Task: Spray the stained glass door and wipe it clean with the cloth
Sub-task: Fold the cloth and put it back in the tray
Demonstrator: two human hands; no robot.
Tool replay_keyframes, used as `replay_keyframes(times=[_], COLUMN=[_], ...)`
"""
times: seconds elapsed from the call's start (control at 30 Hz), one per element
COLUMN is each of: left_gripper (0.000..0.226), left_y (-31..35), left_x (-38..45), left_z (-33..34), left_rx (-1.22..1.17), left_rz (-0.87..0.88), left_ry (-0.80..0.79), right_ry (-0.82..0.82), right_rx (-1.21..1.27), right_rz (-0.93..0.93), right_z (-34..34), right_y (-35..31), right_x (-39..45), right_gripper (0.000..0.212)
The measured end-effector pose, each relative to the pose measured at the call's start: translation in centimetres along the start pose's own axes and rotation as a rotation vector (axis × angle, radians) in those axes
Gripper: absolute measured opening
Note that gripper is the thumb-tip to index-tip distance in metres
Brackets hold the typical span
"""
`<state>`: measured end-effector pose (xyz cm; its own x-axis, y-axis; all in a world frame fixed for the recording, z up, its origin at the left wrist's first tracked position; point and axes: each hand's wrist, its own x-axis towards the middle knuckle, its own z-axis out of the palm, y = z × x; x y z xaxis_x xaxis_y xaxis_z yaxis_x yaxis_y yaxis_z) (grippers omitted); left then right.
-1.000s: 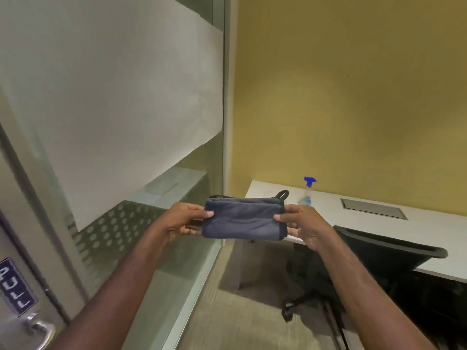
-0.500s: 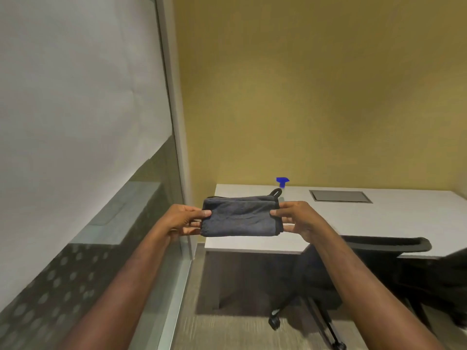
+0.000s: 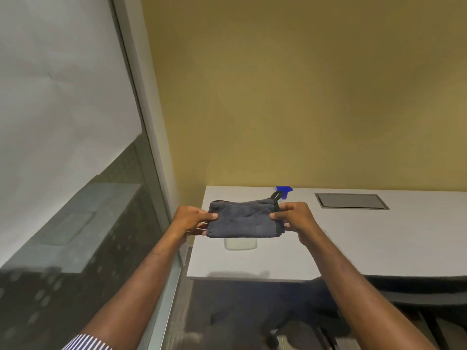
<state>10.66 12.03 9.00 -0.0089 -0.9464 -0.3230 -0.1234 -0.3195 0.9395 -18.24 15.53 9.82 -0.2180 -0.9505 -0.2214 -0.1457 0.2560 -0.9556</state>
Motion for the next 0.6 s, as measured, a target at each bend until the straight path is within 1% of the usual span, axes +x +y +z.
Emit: replay_keyframes(times=[0.13, 0.27, 0.37, 0.47, 0.6], left_gripper=[0.020, 0.026, 0.027, 0.031, 0.037], left_y=[-0.6, -1.8, -2.6, -3.2, -3.6], left_x=[6.1, 11.3, 14.1, 16.4, 19.0], left_z=[2.9, 4.6, 5.6, 6.6, 7.9], left_rx=[0.059, 0.120, 0.151, 0.170, 0.243], left_rz=[-0.027, -0.092, -0.103, -0.107, -0.127], left_ry=[0.072, 0.153, 0.211, 0.264, 0.279], right_ry=[0.080, 0.108, 0.142, 0.179, 0.181], right_rx=[-0.145, -0.321, -0.369, -0.388, -0.424], right_rz=[-0.015, -0.045, -0.066, -0.090, -0.090], right_z=[0.3, 1.1, 2.0, 3.1, 4.9], right_y=[1.5, 2.2, 2.7, 3.6, 5.2], right_x=[6.6, 11.0, 13.5, 15.6, 18.1], right_gripper=[0.019, 0.012, 0.014, 0.009, 0.009])
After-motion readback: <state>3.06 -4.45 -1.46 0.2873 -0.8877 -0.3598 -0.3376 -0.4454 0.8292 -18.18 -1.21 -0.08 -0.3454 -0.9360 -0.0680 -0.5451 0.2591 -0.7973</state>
